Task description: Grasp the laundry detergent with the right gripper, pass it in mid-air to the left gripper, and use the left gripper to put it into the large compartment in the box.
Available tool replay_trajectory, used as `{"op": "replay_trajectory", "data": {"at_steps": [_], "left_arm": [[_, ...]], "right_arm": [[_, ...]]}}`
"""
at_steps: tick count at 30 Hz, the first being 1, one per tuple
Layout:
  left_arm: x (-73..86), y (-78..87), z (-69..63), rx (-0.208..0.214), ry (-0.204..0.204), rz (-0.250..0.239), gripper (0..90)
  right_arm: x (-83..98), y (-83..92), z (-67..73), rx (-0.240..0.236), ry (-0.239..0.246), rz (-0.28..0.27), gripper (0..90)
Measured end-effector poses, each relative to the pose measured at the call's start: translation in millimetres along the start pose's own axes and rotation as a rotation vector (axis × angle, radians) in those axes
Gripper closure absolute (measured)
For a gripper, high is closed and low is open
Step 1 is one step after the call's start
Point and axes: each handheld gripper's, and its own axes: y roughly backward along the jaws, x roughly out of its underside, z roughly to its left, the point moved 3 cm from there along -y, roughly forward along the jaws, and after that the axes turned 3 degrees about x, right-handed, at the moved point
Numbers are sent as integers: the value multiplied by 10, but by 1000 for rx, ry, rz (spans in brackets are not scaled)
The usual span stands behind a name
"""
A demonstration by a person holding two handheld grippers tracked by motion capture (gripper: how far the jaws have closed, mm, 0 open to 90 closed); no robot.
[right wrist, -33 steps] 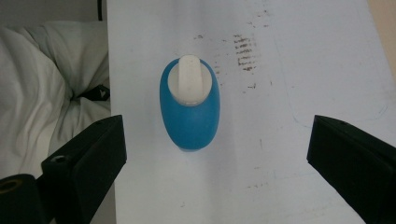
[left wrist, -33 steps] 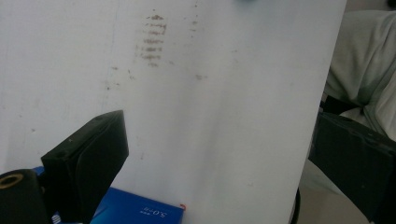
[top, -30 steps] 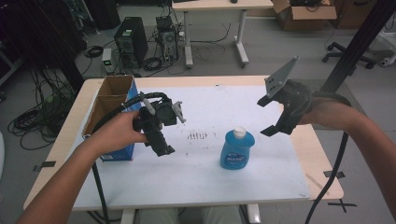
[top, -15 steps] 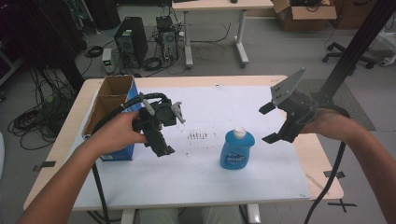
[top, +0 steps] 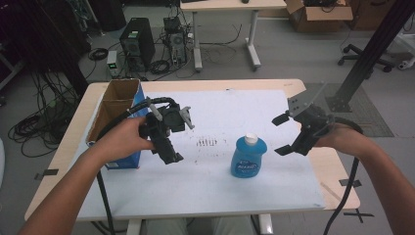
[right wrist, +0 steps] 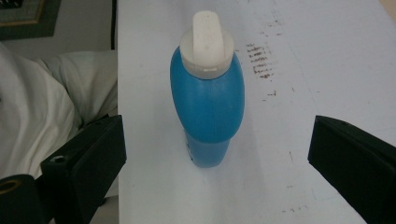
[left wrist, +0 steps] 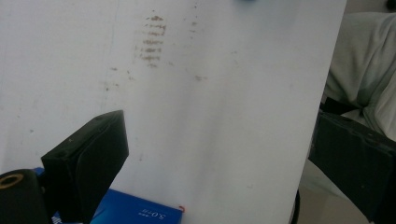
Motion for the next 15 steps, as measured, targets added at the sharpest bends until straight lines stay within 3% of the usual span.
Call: {"op": "replay_trajectory", "data": {"at_steps": [15], "left_arm": [[2,-13,7,2,4,1,50]], "right_arm": [[172,-135,-21,-7,-17,-65,39]]}}
